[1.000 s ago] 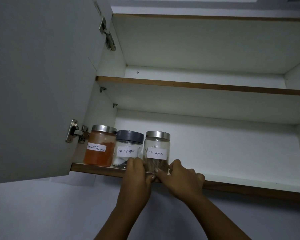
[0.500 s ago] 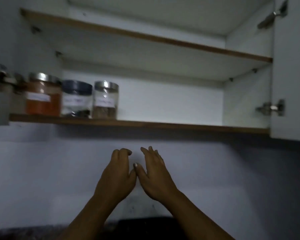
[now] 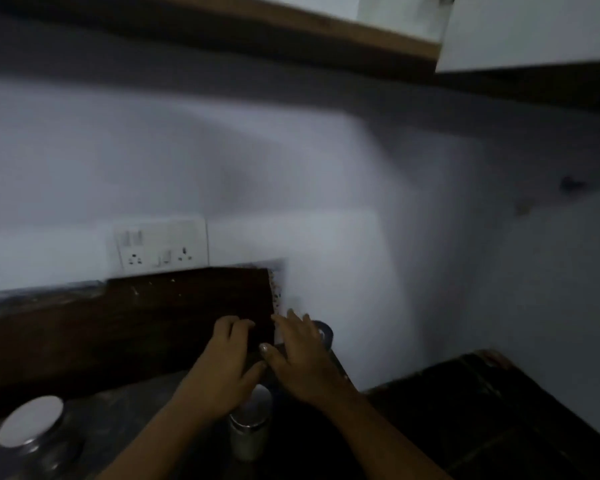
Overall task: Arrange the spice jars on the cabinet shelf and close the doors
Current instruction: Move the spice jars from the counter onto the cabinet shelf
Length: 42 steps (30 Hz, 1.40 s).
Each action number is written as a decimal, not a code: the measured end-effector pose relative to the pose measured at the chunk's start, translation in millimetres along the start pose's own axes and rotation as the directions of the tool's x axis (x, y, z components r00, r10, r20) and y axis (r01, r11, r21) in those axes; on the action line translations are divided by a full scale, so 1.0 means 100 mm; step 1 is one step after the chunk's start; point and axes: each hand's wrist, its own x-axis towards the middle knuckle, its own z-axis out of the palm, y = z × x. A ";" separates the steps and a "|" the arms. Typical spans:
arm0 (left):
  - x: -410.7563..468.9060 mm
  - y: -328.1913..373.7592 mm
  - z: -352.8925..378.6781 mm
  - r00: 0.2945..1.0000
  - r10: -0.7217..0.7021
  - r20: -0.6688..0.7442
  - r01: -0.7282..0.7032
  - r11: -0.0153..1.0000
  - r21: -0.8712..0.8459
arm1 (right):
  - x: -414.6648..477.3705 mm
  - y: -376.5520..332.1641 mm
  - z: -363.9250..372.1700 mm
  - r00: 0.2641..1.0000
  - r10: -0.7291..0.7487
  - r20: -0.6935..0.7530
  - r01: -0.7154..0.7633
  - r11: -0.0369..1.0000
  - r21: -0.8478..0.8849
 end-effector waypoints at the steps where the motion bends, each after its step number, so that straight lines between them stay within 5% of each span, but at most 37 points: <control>1: 0.08 0.04 0.24 0.999 -0.016 0.042 0.017 0.999 -0.027 | -0.01 0.25 0.02 0.999 0.032 0.018 -0.032 0.999 -0.010; 9: 0.59 0.18 1.66 0.969 -0.108 0.224 0.161 0.958 -0.235 | -0.01 1.70 0.19 0.976 0.167 0.142 -0.171 0.985 0.021; 17: 1.03 -0.01 2.34 0.942 -0.318 0.107 0.336 0.893 -0.299 | 0.36 2.37 0.48 0.963 0.169 0.211 -0.188 0.979 0.075; 21: 1.22 -0.19 2.50 0.872 -0.478 0.103 0.481 0.799 -0.360 | 0.66 2.48 0.68 0.954 0.188 0.235 -0.234 0.954 0.186; 36: 1.09 -0.05 2.44 0.956 -0.289 -0.049 0.224 0.828 -0.514 | 0.58 2.32 0.59 0.989 0.138 0.055 -0.149 0.905 0.400; 42: 0.87 0.26 2.09 0.964 -0.253 -0.079 0.166 0.808 -0.565 | 0.15 2.01 0.25 0.958 0.281 -0.051 -0.232 0.871 0.432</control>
